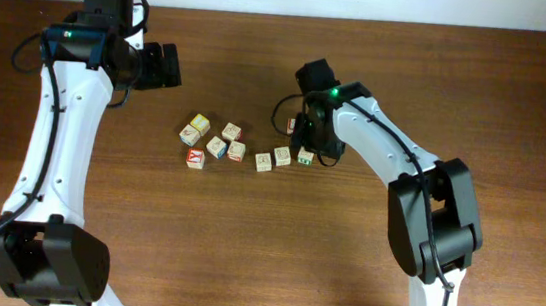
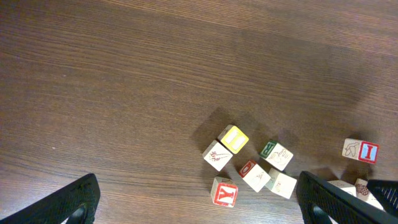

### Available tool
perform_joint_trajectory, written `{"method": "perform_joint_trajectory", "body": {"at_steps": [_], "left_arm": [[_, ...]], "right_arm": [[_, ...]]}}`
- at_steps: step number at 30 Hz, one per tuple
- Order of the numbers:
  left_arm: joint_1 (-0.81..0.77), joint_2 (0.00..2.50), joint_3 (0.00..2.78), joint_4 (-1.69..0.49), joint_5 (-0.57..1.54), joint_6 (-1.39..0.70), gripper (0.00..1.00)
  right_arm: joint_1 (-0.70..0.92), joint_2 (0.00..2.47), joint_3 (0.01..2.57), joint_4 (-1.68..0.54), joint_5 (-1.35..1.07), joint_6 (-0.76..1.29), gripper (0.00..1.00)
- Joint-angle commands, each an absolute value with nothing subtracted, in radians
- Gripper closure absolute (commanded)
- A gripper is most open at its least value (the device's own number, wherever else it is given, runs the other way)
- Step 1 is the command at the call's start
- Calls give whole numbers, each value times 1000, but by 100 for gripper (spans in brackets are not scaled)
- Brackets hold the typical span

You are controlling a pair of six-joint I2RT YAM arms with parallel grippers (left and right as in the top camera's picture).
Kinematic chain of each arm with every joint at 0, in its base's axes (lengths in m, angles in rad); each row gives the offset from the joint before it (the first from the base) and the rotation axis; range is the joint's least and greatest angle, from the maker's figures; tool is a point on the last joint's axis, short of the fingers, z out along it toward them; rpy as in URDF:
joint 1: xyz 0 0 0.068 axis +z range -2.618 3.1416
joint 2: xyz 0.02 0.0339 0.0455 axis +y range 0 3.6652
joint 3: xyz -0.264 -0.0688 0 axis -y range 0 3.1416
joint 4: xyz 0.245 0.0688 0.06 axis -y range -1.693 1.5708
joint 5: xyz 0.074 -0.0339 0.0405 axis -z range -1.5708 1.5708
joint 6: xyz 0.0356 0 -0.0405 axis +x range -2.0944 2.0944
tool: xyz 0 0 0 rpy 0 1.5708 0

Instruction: Rotate 5 blocks

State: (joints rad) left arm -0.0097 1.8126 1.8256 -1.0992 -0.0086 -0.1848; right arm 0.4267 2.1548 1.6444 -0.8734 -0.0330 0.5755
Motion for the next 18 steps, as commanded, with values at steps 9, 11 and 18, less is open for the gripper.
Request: {"method": "perform_joint_trajectory", "body": {"at_steps": [9,11,18], "left_arm": [[-8,1821,1846,-1097,-23,-201,1],[-8,1821,1846,-1098,-23,-201,1],[-8,1821,1846,-1097,-23,-201,1]], "right_arm": [[474,2168,1604,-880,13,547,63],[474,2168,1591,-874,13,547,68],[457,2127,1653,-973,9,479,77]]}}
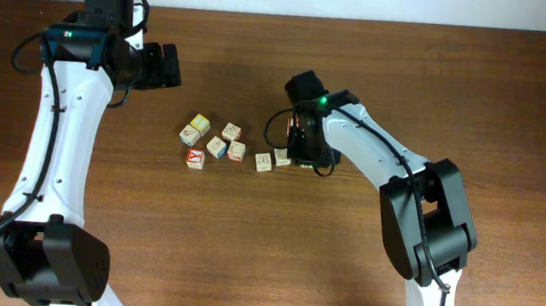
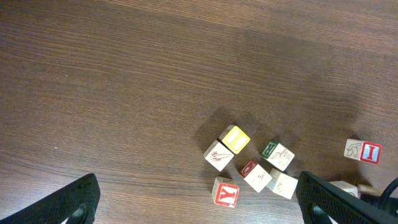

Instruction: Rotate 5 blocks

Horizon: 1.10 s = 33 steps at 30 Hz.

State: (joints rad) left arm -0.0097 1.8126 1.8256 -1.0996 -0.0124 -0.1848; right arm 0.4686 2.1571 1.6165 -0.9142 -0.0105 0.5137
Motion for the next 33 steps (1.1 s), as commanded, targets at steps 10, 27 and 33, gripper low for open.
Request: {"method": "perform_joint_trajectory", "body": {"at_steps": [10,27,33], "left_arm": [[-8,1821,1846,-1097,-23,-201,1],[-8,1821,1846,-1098,-23,-201,1],[-8,1821,1846,-1097,-23,-201,1]], "right_arm": [[479,2045,1524,-1130,-15,491,77],[479,2045,1644,-1072,-81,356,47],[516,2092,1660,-802,-119,303,48]]}}
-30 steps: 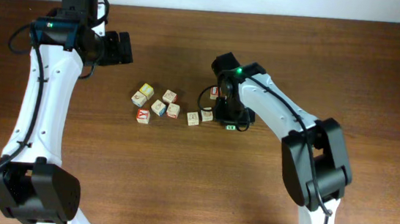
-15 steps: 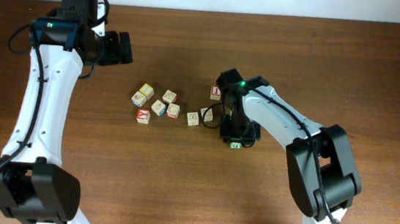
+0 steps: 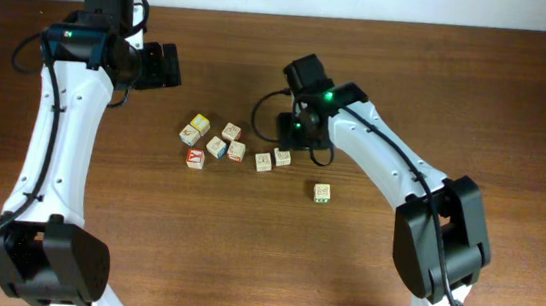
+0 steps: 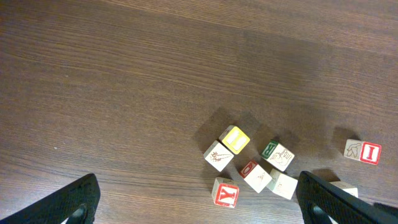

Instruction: Rotate 5 blocks

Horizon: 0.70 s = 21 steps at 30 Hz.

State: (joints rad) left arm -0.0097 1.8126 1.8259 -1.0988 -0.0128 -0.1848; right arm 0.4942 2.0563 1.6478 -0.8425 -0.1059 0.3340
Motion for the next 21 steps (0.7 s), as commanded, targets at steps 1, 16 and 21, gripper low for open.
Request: {"method": "perform_joint_trajectory", "body": {"at_steps": [1,16,21], "left_arm": [[-8,1821,1846,-1098,-23,-201,1],[-8,1821,1846,-1097,-23,-201,1],[-8,1821,1846,-1097,-23,-201,1]], "right_arm": [[516,2107,1660,-787,-116,303,48],[570,2165,1709,-828,-93,227,49],[583,2165,1788,-921,-68,214,53]]}}
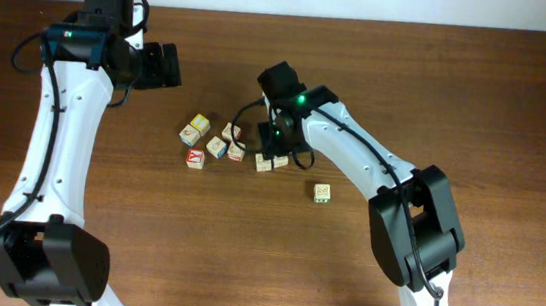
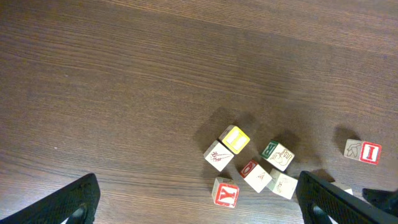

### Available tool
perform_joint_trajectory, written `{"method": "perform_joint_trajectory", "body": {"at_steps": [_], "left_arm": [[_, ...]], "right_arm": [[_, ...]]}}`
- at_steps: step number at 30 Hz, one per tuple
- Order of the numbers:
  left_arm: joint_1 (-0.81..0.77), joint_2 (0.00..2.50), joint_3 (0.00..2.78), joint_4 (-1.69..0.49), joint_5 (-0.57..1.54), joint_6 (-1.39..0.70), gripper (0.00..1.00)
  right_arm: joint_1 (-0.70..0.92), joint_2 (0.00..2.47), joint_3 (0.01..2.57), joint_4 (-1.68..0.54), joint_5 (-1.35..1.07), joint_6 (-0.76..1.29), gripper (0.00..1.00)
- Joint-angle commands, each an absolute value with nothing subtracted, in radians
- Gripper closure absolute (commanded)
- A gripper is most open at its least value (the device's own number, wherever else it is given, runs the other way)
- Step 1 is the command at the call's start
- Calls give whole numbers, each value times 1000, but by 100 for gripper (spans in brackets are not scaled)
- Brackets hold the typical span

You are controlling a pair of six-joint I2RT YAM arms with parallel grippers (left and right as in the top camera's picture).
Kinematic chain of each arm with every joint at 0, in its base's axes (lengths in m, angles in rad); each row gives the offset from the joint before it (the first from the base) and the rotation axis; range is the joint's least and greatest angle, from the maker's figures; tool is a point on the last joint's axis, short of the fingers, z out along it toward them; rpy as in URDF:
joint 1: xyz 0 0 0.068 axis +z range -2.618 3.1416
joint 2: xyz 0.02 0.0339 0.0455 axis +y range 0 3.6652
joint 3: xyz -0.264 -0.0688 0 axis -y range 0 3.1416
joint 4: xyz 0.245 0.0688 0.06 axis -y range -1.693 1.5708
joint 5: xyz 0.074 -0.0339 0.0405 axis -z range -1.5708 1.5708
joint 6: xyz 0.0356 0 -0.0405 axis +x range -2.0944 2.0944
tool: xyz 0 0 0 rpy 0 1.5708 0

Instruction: Rotate 5 blocks

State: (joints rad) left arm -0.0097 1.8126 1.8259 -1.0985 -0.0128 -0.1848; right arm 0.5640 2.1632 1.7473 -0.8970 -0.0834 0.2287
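Several small wooden letter blocks lie mid-table. The left cluster holds a yellow-topped block (image 2: 236, 138), a green-edged block (image 2: 277, 154) and a red Y block (image 2: 224, 192). A red I block (image 2: 362, 151) lies to their right. One block (image 1: 322, 193) sits alone toward the front. My right gripper (image 1: 276, 145) is down over a pair of blocks (image 1: 264, 162); its wrist hides the fingers. My left gripper (image 2: 199, 211) hangs open high over the table, left of the blocks and holding nothing.
The brown wooden table (image 1: 144, 241) carries nothing but the blocks. The right arm's forearm (image 1: 363, 157) stretches across the table right of the cluster. The table's far edge (image 1: 366, 19) meets a white wall.
My right gripper has moved left, from beside the red I block to over the pair of blocks right of the cluster. The blocks and the left arm have not moved.
My right gripper stood at a green-edged block at the right end of the row, then lower over it. Later that block lay alone toward the front and the gripper was back by the row. Now it is over the pair of blocks.
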Motion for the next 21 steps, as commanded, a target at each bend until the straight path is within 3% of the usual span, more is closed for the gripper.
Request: {"method": "perform_joint_trajectory", "body": {"at_steps": [1,8,21], "left_arm": [[-8,1821,1846,-1097,-23,-201,1],[-8,1821,1846,-1097,-23,-201,1],[-8,1821,1846,-1097,-23,-201,1]], "right_arm": [[592,2165,1787,-930,-79,218,53],[605,2209,1759,-909,55,319,53],[559,2219,1696,-889,-10,318,52]]}}
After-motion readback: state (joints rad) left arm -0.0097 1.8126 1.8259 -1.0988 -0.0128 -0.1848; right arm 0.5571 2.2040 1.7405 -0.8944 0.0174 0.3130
